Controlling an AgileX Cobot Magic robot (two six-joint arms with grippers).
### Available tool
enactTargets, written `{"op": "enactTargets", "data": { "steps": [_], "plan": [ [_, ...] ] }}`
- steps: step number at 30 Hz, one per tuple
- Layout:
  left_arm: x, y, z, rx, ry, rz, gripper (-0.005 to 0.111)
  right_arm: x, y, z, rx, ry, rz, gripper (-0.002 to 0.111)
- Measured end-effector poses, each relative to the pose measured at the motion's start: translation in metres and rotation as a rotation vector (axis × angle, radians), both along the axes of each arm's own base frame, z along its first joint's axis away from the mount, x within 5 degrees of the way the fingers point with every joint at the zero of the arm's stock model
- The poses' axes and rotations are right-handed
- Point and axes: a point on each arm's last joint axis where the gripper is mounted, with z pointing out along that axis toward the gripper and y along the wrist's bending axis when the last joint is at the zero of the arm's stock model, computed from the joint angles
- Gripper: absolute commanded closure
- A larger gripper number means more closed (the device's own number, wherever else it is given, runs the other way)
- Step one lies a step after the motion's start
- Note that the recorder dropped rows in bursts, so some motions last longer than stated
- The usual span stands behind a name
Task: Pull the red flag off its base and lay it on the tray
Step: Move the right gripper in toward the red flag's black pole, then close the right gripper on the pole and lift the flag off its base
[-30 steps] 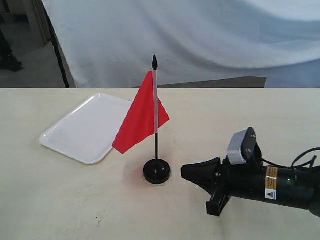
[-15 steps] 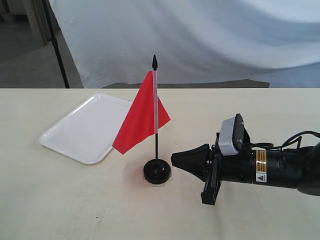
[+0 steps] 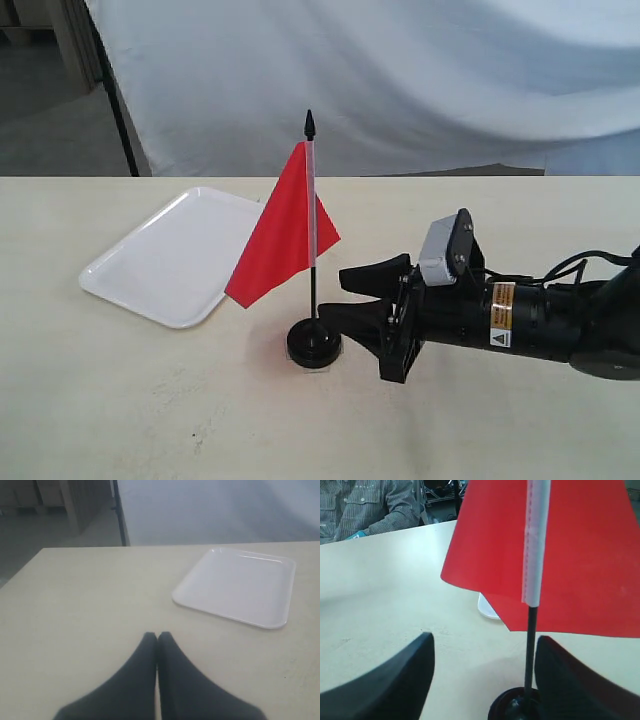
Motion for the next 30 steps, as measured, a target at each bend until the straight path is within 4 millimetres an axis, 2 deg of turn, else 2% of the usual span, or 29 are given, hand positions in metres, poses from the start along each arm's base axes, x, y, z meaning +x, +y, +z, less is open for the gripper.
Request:
{"op": "enactTargets", "data": {
  "steps": [10,18,27,29,30],
  "plan": [
    [0.0,0.0,0.0,0.0,0.0,0.0,0.107,0.016,0.018,-0.005,-0.112,-0.04,-0.005,0.052],
    [0.0,0.0,0.0,0.0,0.0,0.0,0.107,0.037,0.026,-0.023,-0.074,0.005,0.0,0.052],
    [0.0,0.0,0.0,0.0,0.0,0.0,0.107,0.041,0.035,-0.024,-0.006,0.003,0.052,0.052],
    [0.0,0.0,0.0,0.0,0.0,0.0,0.107,0.041,0.035,-0.024,-0.006,0.003,0.054,0.058],
    [0.0,0.0,0.0,0.0,0.0,0.0,0.107,0.041,0.035,-0.024,-0.004,0.002,0.055,0.067]
  ]
}}
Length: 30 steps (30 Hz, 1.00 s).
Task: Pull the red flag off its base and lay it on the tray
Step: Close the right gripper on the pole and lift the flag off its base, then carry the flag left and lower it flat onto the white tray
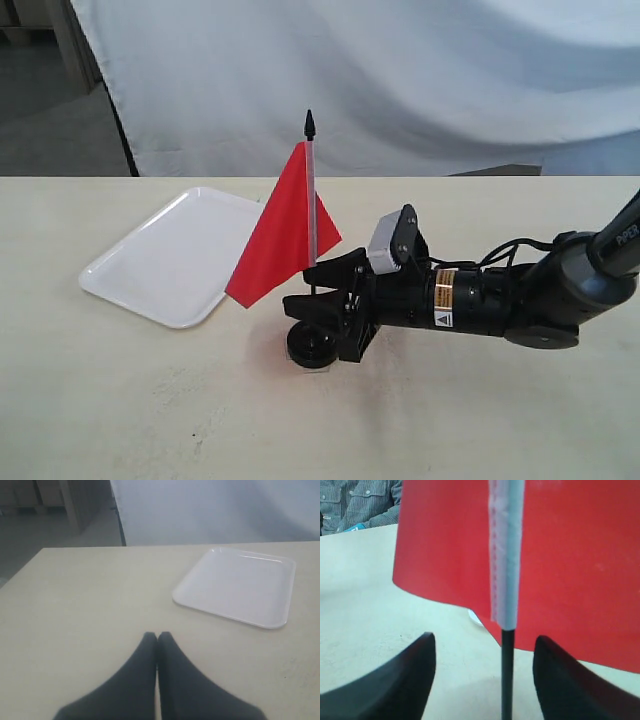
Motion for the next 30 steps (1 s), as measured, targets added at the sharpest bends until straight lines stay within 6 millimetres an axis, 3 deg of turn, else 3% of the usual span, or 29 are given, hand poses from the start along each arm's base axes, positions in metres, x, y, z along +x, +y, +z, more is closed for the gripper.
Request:
{"op": "enactTargets", "data": {
  "steps": [1,2,3,14,18,23,26,30],
  "plan": [
    [0.0,0.0,0.0,0.0,0.0,0.0,0.107,0.0,0.0,0.0,0.001,0.002,0.0,0.078],
    [0.0,0.0,0.0,0.0,0.0,0.0,0.107,0.0,0.0,0.0,0.001,0.002,0.0,0.1],
    [0.0,0.0,0.0,0.0,0.0,0.0,0.107,0.0,0.0,0.0,0.0,0.0,0.0,0.107],
    [0.0,0.0,0.0,0.0,0.0,0.0,0.107,0.003,0.0,0.004,0.006,0.001,-0.028,0.109],
    [0.0,0.0,0.0,0.0,0.0,0.0,0.107,0.004,0.0,0.025,0.049,0.028,-0.042,0.109],
    [0.0,0.0,0.0,0.0,0.0,0.0,0.107,0.016,0.007,0.069,0.168,0.141,-0.071,0.109],
    [0.0,0.0,0.0,0.0,0.0,0.0,0.107,0.031,0.02,0.083,0.172,0.235,-0.135,0.109],
    [0.0,0.0,0.0,0.0,0.0,0.0,0.107,0.045,0.049,0.088,0.112,0.344,-0.269,0.109]
  ]
}}
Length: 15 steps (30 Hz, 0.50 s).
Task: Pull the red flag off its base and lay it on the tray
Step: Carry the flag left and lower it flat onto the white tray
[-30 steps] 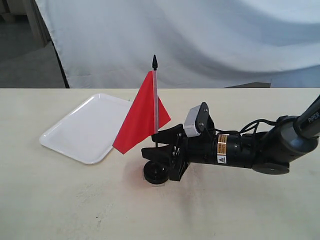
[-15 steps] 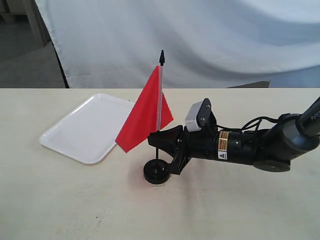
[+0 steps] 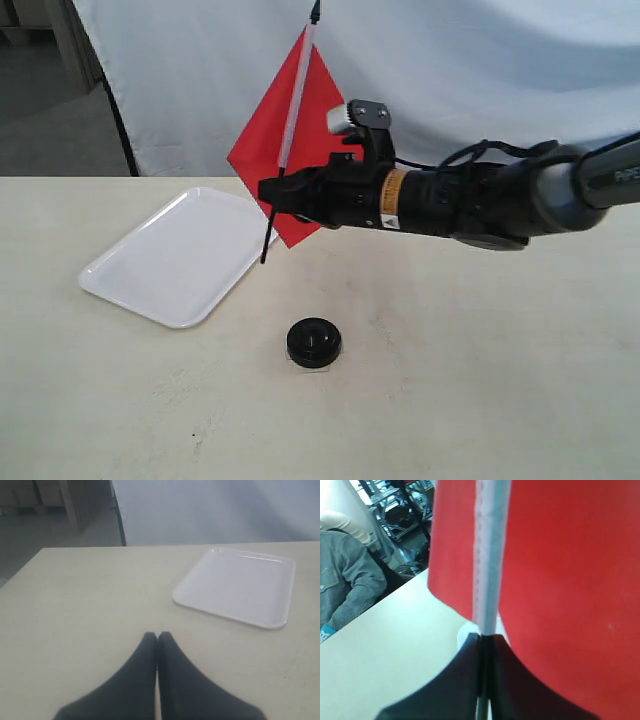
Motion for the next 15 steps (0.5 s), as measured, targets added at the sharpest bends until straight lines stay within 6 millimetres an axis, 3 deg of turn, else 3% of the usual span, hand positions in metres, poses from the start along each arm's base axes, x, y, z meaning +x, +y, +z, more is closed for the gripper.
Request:
{"op": "enactTargets", "data": {
  "steps": [6,15],
  "plan": [
    [0.0,0.0,0.0,0.0,0.0,0.0,0.107,0.018,0.045,-0.009,0.08,0.155,-0.123,0.109],
    [0.0,0.0,0.0,0.0,0.0,0.0,0.107,0.04,0.085,-0.037,0.179,0.375,-0.297,0.109]
  ]
}}
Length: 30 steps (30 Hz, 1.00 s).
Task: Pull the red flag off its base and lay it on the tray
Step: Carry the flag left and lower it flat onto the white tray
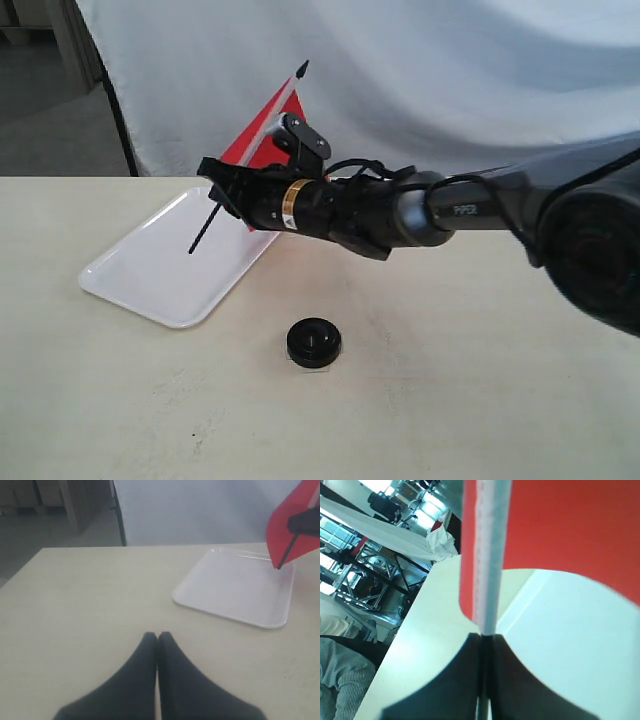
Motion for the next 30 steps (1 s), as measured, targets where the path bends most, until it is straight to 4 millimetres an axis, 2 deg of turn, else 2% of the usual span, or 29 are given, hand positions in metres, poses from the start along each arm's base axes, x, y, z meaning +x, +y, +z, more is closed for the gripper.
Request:
{"op": "enactTargets", "data": {
  "steps": [7,10,16,18,20,24,25,27,30],
  "plan": [
    [0.0,0.0,0.0,0.0,0.0,0.0,0.107,0.004,0.029,-0.029,0.041,0.08,-0.031,0.109],
    [0.0,0.0,0.0,0.0,0.0,0.0,0.107,0.008,0.035,-0.042,0.059,0.111,-0.042,0.109],
    [0.0,0.0,0.0,0.0,0.0,0.0,0.107,0.011,0.043,-0.057,0.085,0.143,-0.044,0.106],
    [0.0,0.0,0.0,0.0,0.0,0.0,0.107,0.01,0.045,-0.059,0.088,0.144,-0.039,0.095],
    [0.0,0.0,0.0,0.0,0.0,0.0,0.107,0.01,0.046,-0.062,0.086,0.149,-0.038,0.078],
    [0.0,0.0,0.0,0.0,0.0,0.0,0.107,0.009,0.046,-0.064,0.084,0.151,-0.038,0.029],
    [0.0,0.0,0.0,0.0,0.0,0.0,0.107,0.009,0.046,-0.064,0.084,0.151,-0.038,0.022],
    [0.0,0.0,0.0,0.0,0.0,0.0,0.107,0.009,0.046,-0.066,0.082,0.155,-0.039,0.012],
    [0.0,0.0,0.0,0.0,0.0,0.0,0.107,0.01,0.047,-0.064,0.088,0.144,-0.03,0.012]
  ]
}}
